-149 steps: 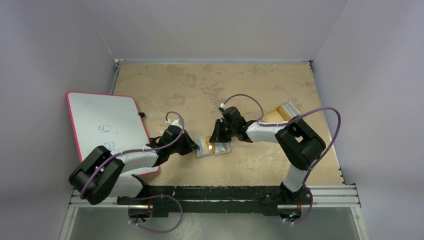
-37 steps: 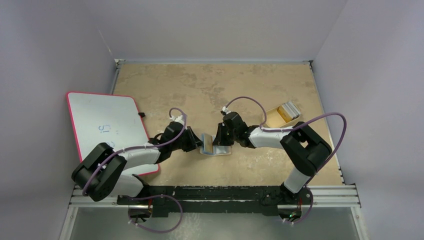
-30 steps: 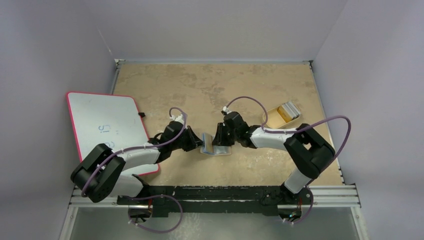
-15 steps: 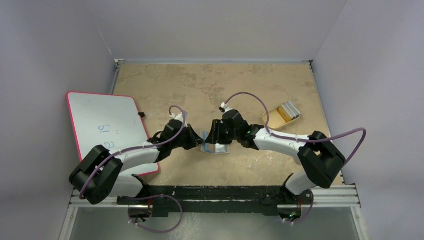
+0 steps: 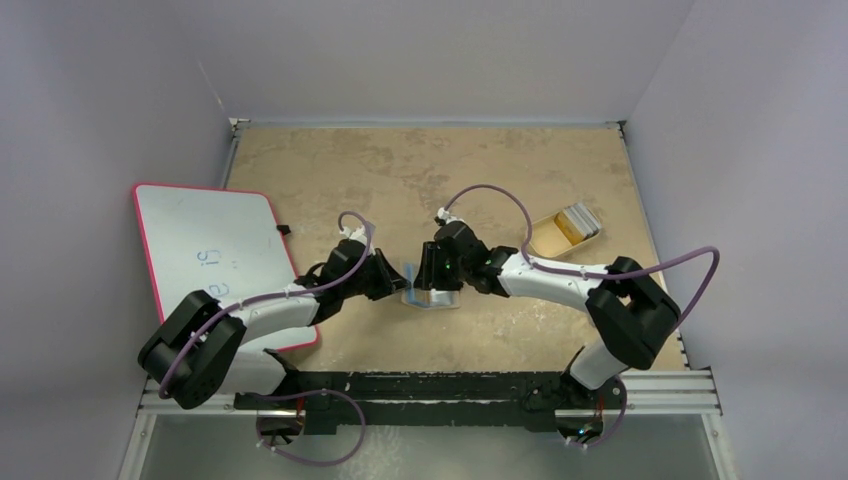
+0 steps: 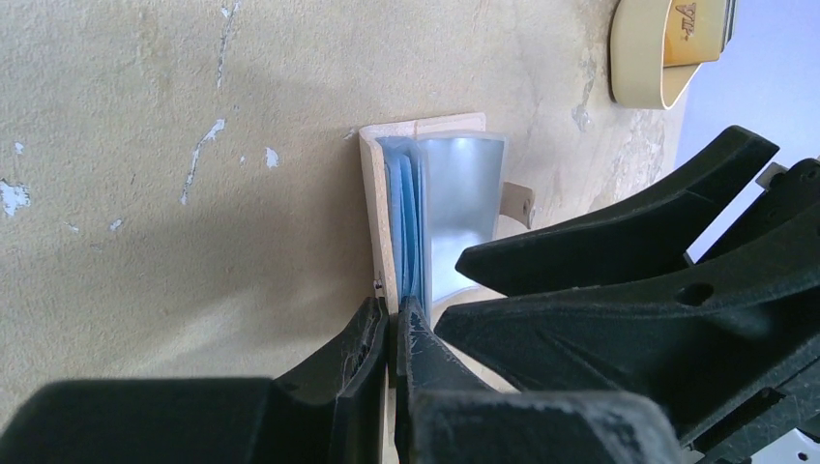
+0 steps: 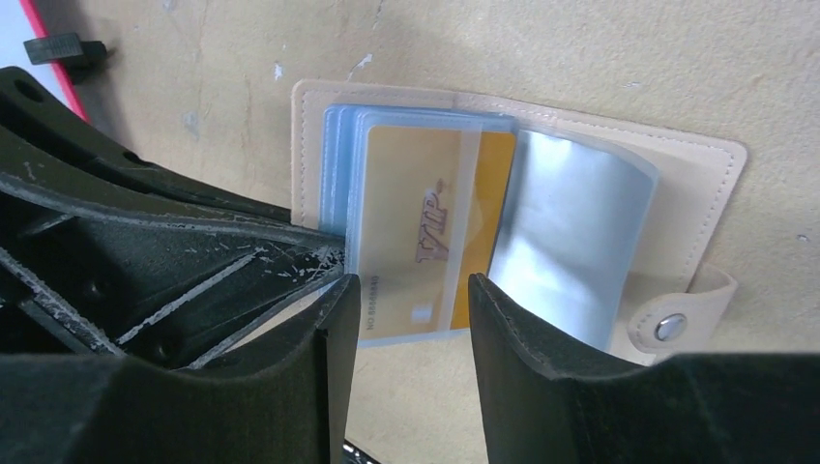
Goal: Put the credit cards into the card holder
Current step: Turn over the card slot in the card holder.
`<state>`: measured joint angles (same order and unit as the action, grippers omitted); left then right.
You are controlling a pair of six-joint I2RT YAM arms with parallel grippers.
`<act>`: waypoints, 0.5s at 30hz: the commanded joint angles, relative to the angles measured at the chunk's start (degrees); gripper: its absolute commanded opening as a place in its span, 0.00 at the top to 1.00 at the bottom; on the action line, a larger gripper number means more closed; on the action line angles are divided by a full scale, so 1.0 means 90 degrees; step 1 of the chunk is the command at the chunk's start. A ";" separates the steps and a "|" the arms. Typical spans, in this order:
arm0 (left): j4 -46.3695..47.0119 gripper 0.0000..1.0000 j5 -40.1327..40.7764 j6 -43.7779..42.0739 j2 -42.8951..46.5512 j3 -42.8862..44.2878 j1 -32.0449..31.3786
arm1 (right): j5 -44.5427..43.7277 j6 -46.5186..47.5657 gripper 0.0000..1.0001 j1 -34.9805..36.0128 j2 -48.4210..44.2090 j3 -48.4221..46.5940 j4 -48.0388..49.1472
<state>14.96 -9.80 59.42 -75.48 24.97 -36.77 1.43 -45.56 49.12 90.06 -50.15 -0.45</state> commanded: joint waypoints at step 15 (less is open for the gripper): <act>-0.0735 1.00 0.0268 -0.0276 0.0240 0.0685 -0.0015 | -0.0472 -0.0206 0.61 0.0035 -0.0006 -0.0033 -0.0269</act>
<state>10.52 -8.73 58.92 -75.40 26.94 -36.77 -2.04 -45.63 49.12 90.06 -50.87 -3.31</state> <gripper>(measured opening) 0.028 0.417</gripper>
